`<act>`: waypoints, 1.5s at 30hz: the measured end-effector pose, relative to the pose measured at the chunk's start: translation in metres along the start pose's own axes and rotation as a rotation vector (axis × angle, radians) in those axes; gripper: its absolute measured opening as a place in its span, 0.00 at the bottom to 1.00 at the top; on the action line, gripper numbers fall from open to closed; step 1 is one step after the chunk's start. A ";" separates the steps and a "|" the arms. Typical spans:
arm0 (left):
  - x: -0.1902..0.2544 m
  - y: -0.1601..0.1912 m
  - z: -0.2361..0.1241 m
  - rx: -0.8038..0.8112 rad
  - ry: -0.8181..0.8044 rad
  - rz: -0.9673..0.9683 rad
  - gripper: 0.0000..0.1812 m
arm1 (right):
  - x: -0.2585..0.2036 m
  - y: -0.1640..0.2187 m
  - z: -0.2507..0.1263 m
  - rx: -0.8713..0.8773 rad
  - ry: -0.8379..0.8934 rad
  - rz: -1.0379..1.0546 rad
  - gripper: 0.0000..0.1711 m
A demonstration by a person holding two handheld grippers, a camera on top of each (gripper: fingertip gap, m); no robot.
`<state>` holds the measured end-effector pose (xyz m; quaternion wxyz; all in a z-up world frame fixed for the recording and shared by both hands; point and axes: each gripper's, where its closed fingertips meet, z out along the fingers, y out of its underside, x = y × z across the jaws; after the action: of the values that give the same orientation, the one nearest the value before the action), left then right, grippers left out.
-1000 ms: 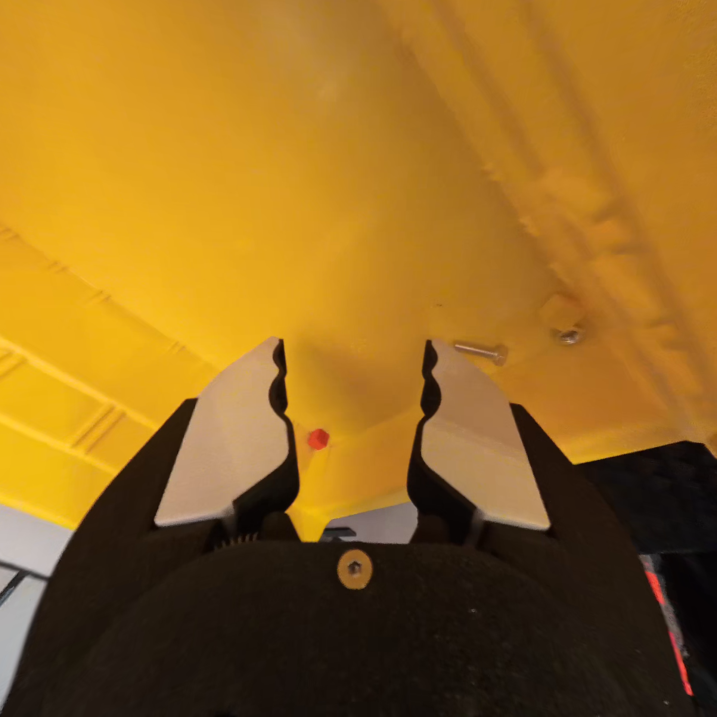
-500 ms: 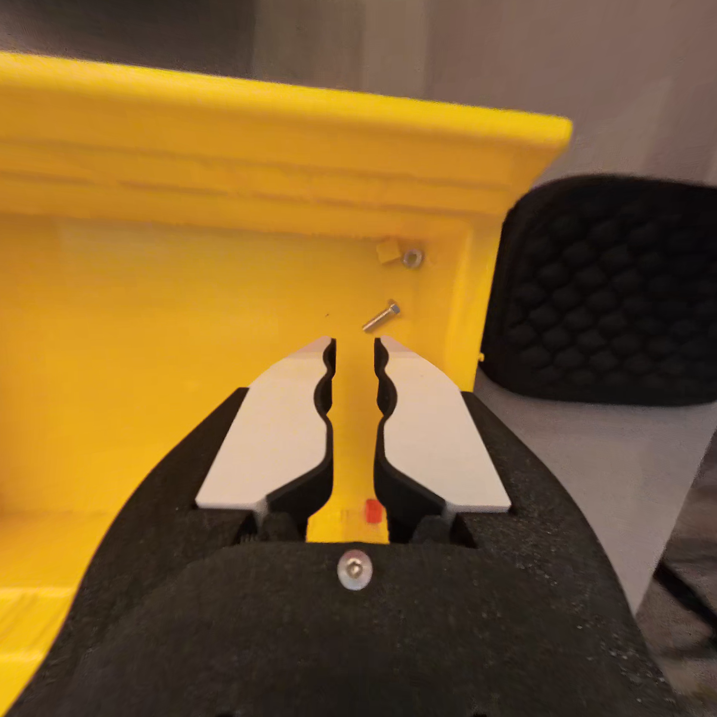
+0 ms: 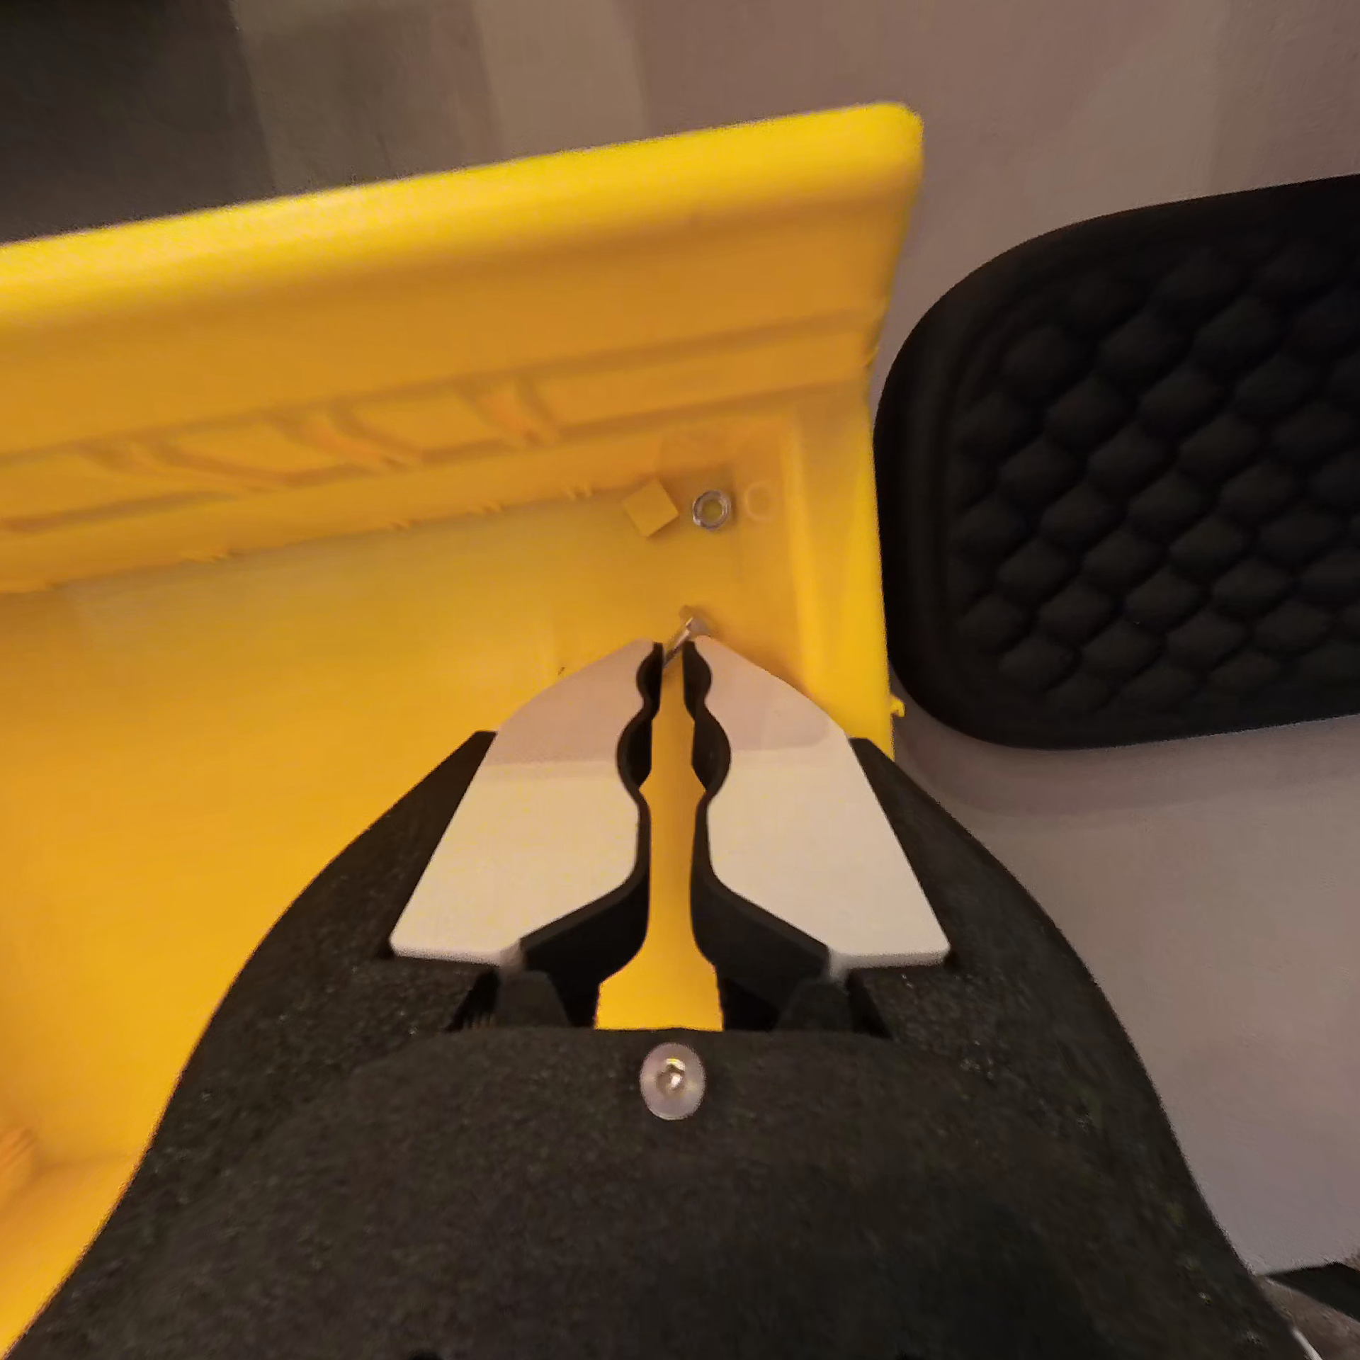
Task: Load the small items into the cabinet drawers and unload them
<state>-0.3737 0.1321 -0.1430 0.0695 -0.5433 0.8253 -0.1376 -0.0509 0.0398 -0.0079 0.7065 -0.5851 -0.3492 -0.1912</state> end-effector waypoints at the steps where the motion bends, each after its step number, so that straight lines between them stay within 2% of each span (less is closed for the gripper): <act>1: 0.001 -0.001 0.001 0.005 0.003 0.004 0.00 | 0.000 0.000 0.000 0.002 0.002 0.002 0.14; 7: -0.001 -0.004 0.003 0.011 0.002 0.020 0.02 | 0.001 -0.003 -0.002 0.012 0.004 0.000 0.14; 12: -0.008 -0.001 0.000 -0.003 -0.051 0.036 0.08 | 0.000 -0.005 -0.002 0.019 0.000 0.001 0.14; 18: -0.004 -0.003 0.001 0.008 -0.012 0.058 0.07 | -0.002 -0.002 0.000 0.003 -0.006 -0.010 0.14; 22: 0.002 -0.004 0.004 0.023 0.039 0.068 0.00 | -0.001 -0.001 0.000 -0.004 0.004 -0.015 0.14; 27: 0.000 -0.002 0.004 0.018 0.046 0.060 0.01 | 0.001 -0.001 0.000 -0.001 0.012 -0.011 0.14; 29: -0.010 0.002 0.002 -0.005 -0.014 0.058 0.08 | 0.000 -0.001 0.001 -0.001 0.010 -0.011 0.14; 37: -0.012 -0.001 -0.004 0.044 -0.020 0.001 0.08 | -0.001 -0.002 0.001 0.000 0.006 -0.013 0.14; 45: -0.010 0.006 0.006 0.032 0.004 -0.005 0.05 | -0.002 -0.001 0.002 -0.005 0.004 -0.016 0.14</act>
<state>-0.3733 0.1428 -0.1512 0.0761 -0.5439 0.8218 -0.1518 -0.0528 0.0410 -0.0087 0.7040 -0.5838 -0.3520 -0.1989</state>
